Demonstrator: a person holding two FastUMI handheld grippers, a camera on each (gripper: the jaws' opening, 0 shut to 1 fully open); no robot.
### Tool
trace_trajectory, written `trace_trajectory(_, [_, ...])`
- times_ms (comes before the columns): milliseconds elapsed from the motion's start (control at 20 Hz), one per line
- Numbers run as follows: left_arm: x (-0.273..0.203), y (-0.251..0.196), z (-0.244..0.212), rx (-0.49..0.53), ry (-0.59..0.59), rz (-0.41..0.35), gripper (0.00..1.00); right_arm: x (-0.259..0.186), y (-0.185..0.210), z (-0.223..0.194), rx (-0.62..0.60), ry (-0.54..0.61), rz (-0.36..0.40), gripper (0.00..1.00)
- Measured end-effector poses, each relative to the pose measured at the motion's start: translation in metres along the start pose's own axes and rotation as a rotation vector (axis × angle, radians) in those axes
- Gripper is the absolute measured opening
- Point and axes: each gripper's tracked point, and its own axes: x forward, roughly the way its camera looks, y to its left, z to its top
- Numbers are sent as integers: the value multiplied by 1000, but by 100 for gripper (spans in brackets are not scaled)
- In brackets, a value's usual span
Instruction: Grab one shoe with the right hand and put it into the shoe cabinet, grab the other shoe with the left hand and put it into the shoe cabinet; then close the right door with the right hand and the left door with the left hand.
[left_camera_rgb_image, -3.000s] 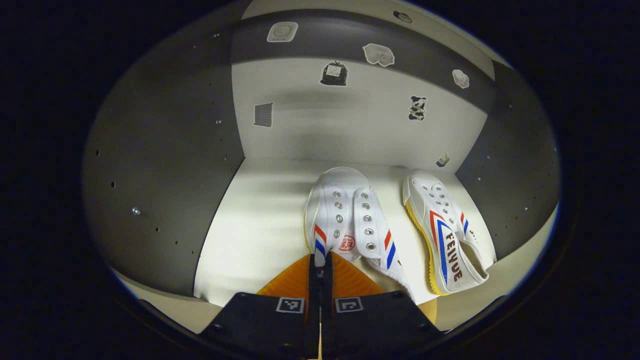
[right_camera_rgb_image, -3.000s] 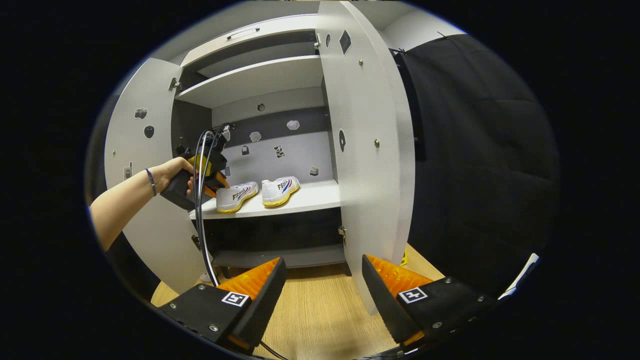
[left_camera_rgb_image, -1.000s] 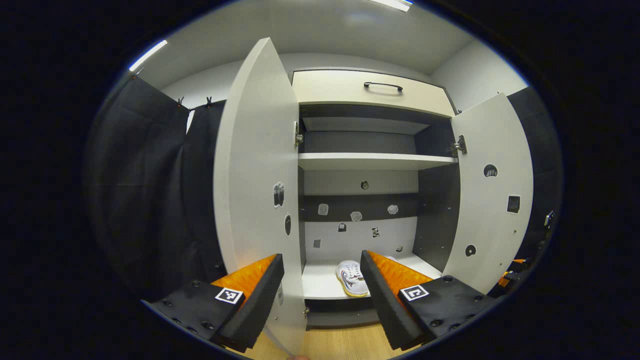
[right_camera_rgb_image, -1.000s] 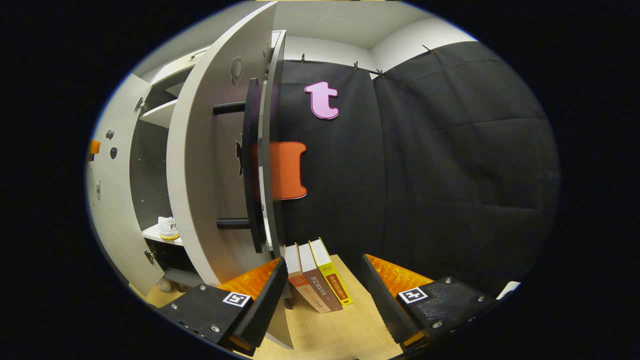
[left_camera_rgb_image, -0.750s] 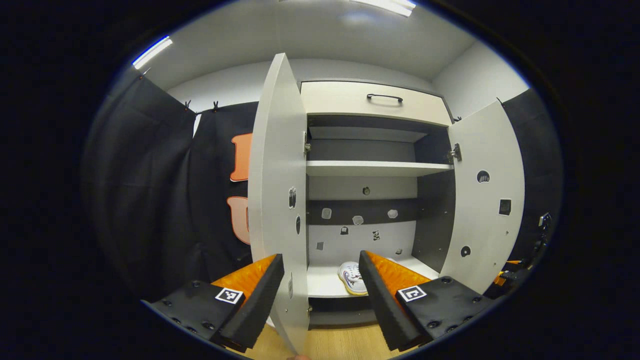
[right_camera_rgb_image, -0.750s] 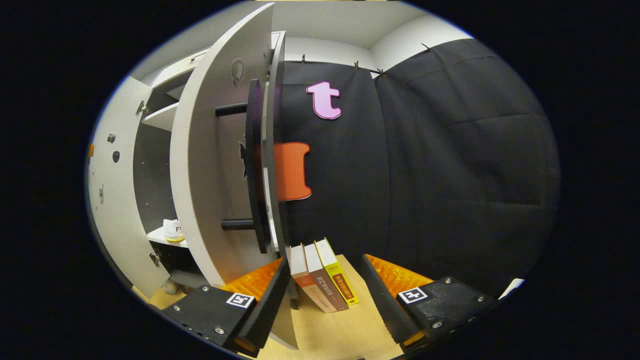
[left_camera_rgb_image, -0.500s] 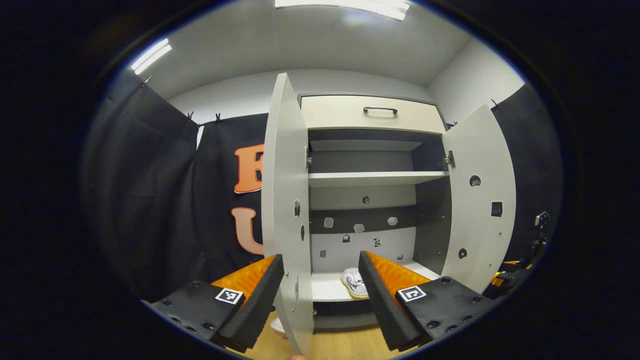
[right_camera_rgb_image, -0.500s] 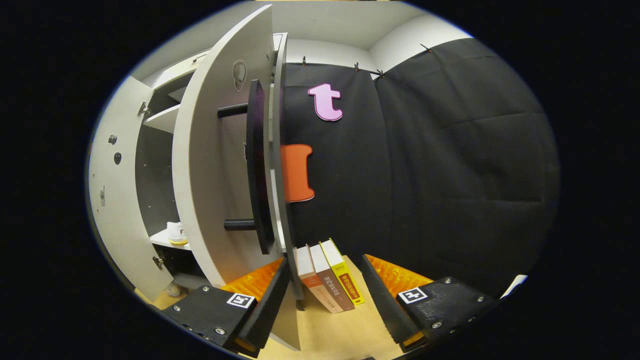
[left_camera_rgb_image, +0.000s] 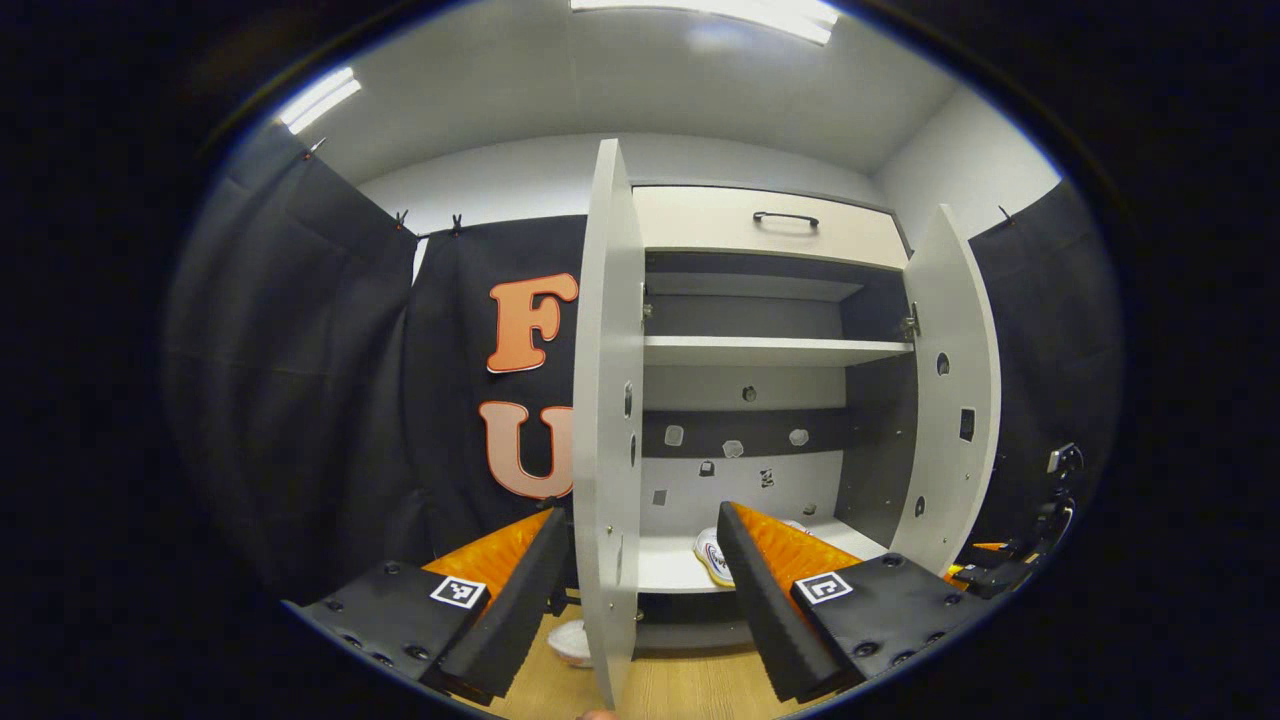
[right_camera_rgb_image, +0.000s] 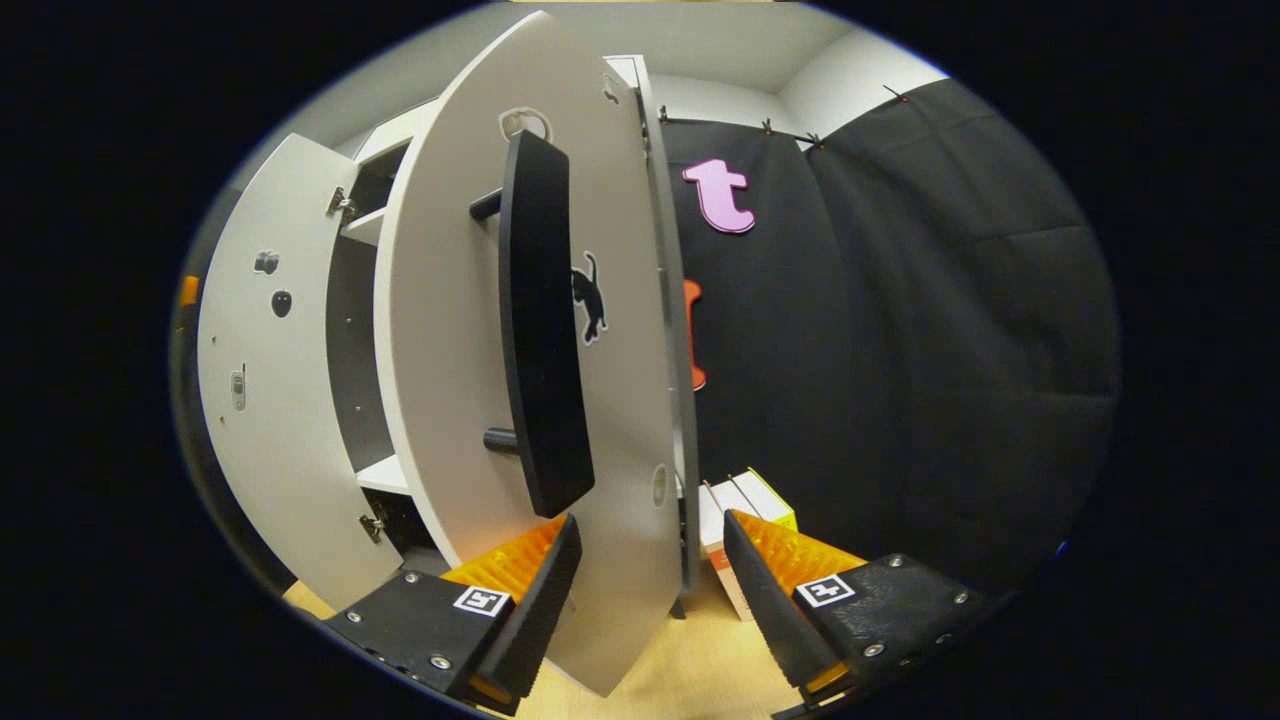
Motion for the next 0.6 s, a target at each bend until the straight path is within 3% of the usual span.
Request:
trace_trajectory(100, [-3,6,-6,-4,6,16,96,9,16,-2,5,6,23,89])
trace_trajectory(150, [-6,11,-7,-8,10,24,96,13,26,-5,10,10,42,98])
trace_trajectory(200, [-7,17,-9,-10,14,34,96,17,38,-8,15,15,68,89])
trace_trajectory(250, [-8,21,-9,-10,17,44,96,22,50,-9,12,15,84,89])
trace_trajectory(300, [-10,26,-11,-10,19,56,96,30,56,-9,2,12,81,98])
trace_trajectory(450, [-18,45,-15,-16,23,84,96,55,75,-11,-3,21,85,83])
trace_trajectory(500, [-20,51,-15,-19,26,94,96,62,82,-12,-4,26,90,91])
trace_trajectory(600, [-25,65,-18,-25,30,116,96,66,90,-7,-27,12,82,91])
